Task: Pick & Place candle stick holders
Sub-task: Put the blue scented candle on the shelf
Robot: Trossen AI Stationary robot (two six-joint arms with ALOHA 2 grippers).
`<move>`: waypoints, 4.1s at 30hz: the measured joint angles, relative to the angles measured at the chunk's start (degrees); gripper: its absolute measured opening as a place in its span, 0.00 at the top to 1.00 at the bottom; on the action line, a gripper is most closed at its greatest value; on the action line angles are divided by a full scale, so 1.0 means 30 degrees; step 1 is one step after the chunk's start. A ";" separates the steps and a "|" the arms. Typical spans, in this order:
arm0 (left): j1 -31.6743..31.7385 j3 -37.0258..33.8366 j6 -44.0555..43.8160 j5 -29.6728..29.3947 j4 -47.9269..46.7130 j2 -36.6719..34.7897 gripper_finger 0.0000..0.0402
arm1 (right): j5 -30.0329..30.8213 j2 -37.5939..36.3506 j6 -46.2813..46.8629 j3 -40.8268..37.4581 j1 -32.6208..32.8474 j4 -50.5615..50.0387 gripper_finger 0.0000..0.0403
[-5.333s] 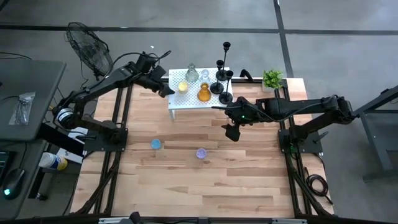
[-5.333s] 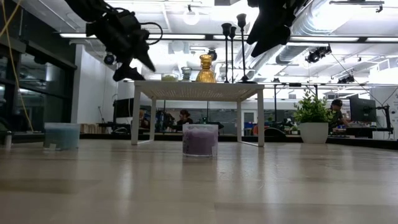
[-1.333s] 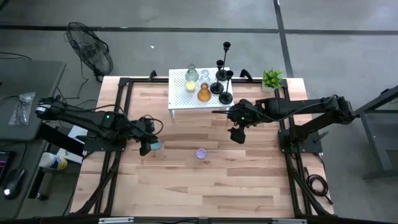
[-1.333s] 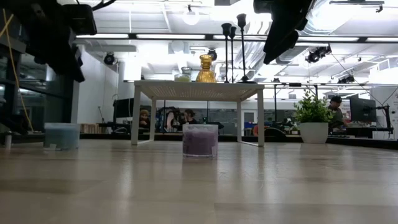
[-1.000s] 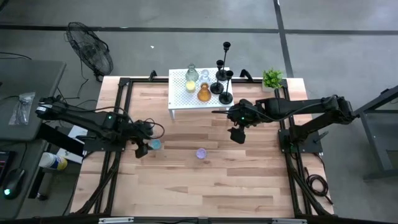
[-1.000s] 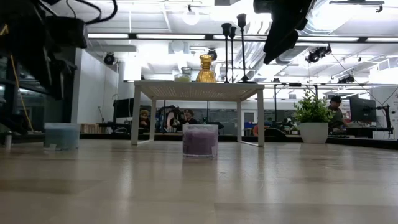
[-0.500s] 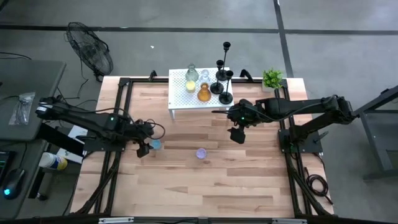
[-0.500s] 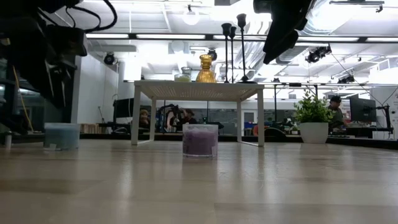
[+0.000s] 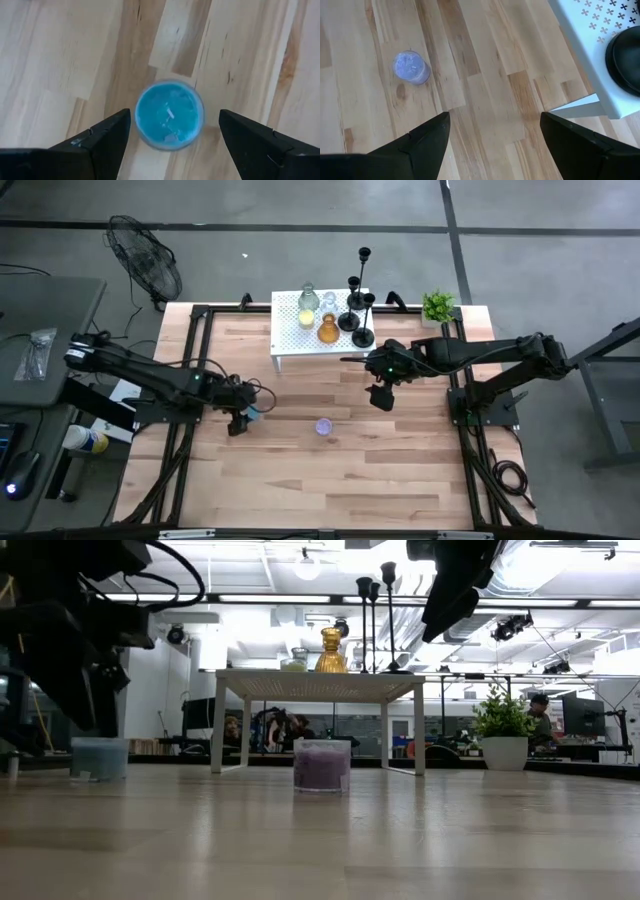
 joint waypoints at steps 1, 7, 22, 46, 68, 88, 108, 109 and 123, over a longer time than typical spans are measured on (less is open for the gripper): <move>0.0000 0.0000 0.0182 0.0007 0.0229 0.0144 0.25 | 0.0000 0.0000 0.0019 0.0000 0.0000 -0.0006 0.25; 0.0000 0.0000 0.0769 0.0368 0.0480 0.0998 0.25 | -0.0051 0.0000 0.0026 0.0000 0.0000 -0.0006 0.25; 0.0000 0.0000 0.1261 0.0028 0.1408 0.2338 0.25 | -0.0051 0.0000 -0.0032 0.0000 0.0000 -0.0019 0.25; 0.0002 0.0005 0.1134 0.0474 0.2240 0.3496 0.34 | 0.0015 0.0000 -0.0032 0.0000 0.0003 -0.0071 0.25; 0.0015 0.4044 0.0615 0.0852 -0.2058 0.3503 0.42 | 0.0007 0.0000 -0.0040 0.0000 0.0002 -0.0057 0.25; 0.6534 1.4623 0.1767 0.0236 -0.7508 0.4756 0.41 | 0.0004 0.0000 -0.0036 0.0000 0.0000 -0.0020 0.25; 1.3671 2.3227 0.4796 0.0515 -0.9990 1.2522 0.41 | 0.0029 0.0000 0.0501 0.0000 -0.0015 -0.0062 0.25; 1.3757 2.3303 0.4635 0.0509 -0.9965 1.2767 0.41 | 0.0029 0.0000 0.0664 0.0000 -0.0015 -0.0067 0.25; 1.4648 2.3409 0.4894 -0.0851 -0.8446 1.4177 0.41 | -0.2460 -0.0443 0.1401 -0.1115 0.0607 -0.1335 0.25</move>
